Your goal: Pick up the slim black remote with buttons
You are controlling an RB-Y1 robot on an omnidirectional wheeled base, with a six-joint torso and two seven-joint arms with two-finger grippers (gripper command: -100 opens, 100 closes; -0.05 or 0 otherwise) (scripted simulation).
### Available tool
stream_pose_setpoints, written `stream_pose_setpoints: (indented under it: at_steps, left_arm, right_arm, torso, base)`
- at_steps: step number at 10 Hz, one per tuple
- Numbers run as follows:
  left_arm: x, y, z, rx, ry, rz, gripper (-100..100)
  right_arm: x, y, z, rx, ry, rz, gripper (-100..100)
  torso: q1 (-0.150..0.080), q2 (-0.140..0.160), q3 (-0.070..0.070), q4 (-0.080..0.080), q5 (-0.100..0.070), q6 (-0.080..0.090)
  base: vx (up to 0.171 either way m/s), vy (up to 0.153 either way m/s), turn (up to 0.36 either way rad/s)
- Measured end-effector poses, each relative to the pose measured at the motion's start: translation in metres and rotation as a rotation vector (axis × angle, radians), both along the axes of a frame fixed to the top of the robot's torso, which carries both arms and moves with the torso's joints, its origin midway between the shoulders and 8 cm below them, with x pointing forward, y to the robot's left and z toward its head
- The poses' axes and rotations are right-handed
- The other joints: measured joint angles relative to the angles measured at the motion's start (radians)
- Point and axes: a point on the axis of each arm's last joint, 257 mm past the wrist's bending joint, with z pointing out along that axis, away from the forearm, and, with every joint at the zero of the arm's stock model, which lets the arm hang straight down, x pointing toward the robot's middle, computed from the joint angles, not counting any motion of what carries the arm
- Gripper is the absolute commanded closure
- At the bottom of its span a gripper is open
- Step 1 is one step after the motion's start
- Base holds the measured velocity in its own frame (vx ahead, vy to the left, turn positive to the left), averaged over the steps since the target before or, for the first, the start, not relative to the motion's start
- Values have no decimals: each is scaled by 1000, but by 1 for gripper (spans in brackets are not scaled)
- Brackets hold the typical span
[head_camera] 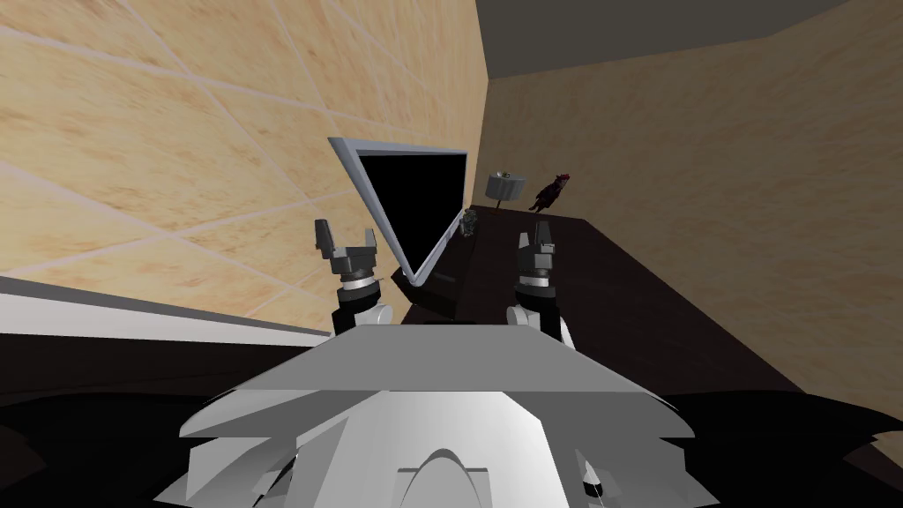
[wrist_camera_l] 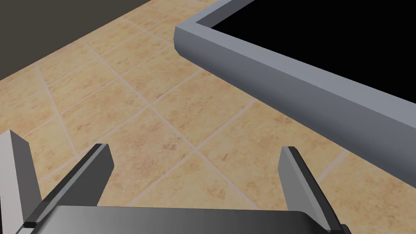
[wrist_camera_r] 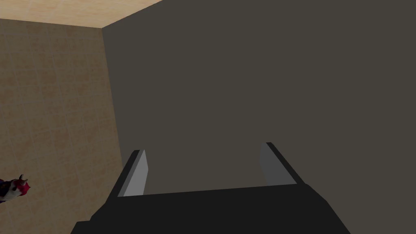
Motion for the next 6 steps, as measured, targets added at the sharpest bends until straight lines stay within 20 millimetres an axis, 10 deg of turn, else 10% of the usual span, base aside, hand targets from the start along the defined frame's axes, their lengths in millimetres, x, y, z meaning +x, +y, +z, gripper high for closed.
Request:
stream_pose_setpoints:
  at_steps: [6]
  left_arm:
    - [26, -2, -28, -49, 89, -133, -100]
  right_arm:
    - [0, 0, 0, 0, 0, 0, 0]
  torso:
    - [-3, 6, 3, 1, -1, 0]
  base:
    - [-87, -39, -83]
